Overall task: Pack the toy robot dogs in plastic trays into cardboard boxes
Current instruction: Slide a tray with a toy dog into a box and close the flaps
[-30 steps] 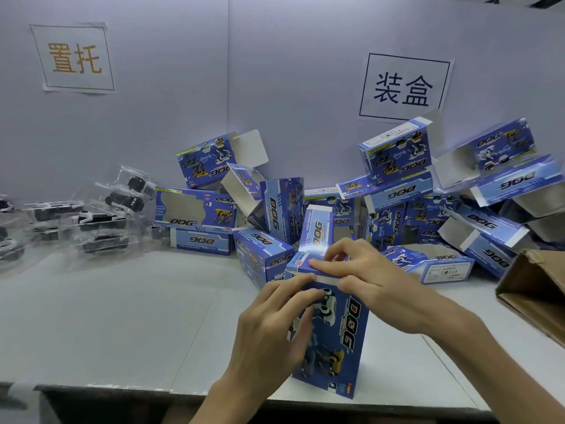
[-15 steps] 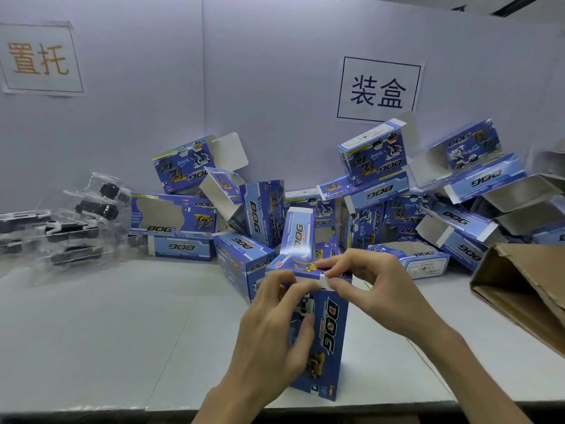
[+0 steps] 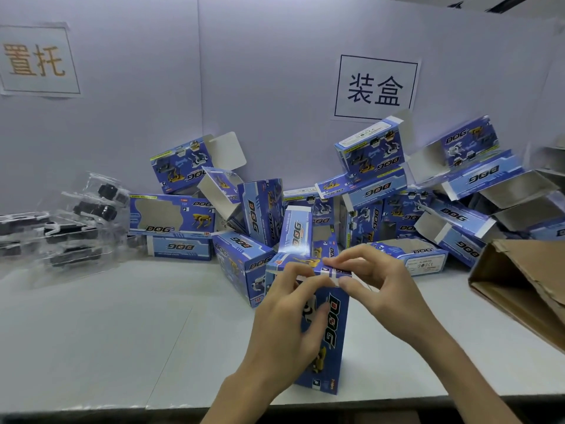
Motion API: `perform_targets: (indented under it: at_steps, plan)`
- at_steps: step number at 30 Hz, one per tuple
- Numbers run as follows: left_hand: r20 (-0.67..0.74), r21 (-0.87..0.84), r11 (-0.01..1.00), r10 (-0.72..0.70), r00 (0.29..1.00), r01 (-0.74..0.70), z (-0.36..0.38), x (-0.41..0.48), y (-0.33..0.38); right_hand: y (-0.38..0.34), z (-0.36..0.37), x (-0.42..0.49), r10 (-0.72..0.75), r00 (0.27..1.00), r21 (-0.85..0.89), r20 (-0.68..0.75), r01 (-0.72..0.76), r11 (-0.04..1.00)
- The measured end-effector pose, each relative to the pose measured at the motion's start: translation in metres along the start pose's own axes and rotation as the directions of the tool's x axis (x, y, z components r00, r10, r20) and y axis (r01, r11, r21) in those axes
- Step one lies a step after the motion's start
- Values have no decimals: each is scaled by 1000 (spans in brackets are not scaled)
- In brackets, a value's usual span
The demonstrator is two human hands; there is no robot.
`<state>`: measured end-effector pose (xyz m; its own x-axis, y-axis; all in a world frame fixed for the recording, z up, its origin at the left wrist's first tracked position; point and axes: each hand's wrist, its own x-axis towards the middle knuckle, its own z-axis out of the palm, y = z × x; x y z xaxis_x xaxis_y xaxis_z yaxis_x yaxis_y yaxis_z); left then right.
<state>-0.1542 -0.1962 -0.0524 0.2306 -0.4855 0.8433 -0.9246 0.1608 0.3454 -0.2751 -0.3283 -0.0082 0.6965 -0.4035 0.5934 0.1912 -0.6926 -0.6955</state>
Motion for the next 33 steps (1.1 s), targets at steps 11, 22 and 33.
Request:
perform_targets:
  at_steps: [11,22,33]
  plan:
    - [-10,-75,997,-16,1000,15,0,3,-3,9,0,-11,-53,998,-5,38,54,999]
    - [-18,-85,996,-27,999,25,7,6,0,5,12,-10,-7,996,52,-83,11,999]
    - [-102,140,990,19,995,-4,-31,19,-29,14,11,-18,-52,998,-43,-19,51,998]
